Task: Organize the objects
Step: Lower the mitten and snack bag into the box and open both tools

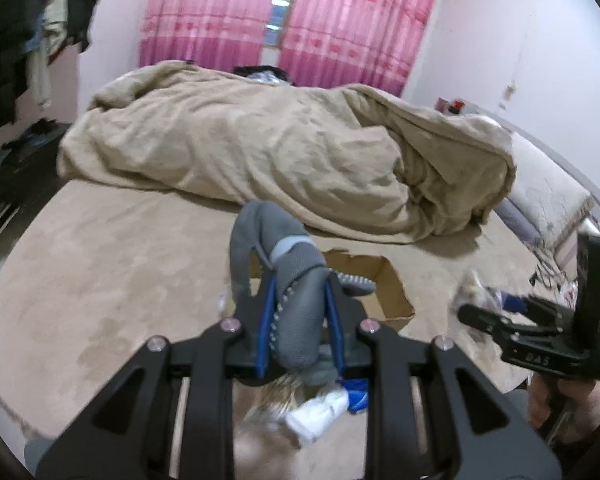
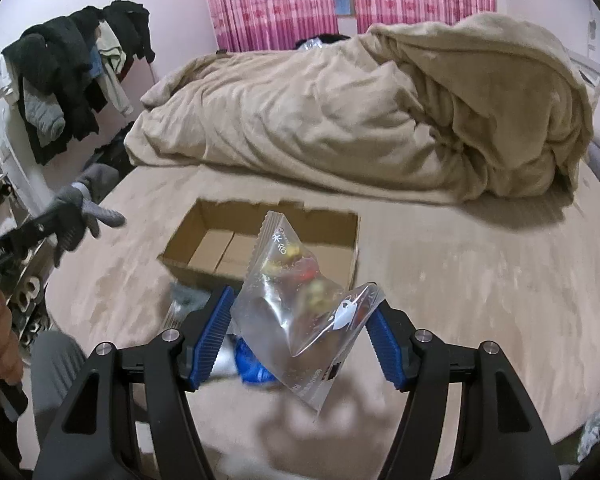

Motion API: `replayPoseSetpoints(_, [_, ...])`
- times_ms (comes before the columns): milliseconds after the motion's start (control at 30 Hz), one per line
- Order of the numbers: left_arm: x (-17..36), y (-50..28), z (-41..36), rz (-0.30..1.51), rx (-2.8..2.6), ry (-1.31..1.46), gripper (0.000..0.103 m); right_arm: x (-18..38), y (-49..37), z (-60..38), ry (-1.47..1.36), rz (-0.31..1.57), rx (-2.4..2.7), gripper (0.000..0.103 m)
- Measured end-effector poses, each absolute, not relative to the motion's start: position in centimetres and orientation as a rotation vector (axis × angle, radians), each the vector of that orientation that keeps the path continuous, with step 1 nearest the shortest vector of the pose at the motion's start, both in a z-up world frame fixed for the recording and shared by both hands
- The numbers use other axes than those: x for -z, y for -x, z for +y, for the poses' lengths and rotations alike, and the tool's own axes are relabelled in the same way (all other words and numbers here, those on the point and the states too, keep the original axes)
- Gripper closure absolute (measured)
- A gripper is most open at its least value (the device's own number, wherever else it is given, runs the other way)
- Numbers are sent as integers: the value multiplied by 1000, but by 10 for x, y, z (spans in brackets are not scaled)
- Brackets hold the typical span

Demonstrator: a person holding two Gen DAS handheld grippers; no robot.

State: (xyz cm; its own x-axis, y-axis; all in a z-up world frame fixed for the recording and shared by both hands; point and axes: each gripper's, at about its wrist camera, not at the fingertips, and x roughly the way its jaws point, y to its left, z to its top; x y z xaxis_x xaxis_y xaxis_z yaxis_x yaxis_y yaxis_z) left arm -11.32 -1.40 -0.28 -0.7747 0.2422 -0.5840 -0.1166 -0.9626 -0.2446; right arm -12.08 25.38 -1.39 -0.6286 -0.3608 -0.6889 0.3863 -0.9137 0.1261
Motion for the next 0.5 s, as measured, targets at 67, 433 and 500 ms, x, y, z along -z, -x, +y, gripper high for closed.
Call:
replayPoseSetpoints(67, [17, 135, -1, -277, -2733, 979, 79, 22, 141, 249, -1042, 58, 2502, 34])
replayPoseSetpoints(433, [109, 223, 45, -201, -2559, 1153, 77, 88, 225, 227, -1134, 89, 2439, 34])
replayPoseSetpoints(500, [125, 235, 48, -202, -2504, 1212, 75, 98, 232, 225, -1154, 91, 2426, 34])
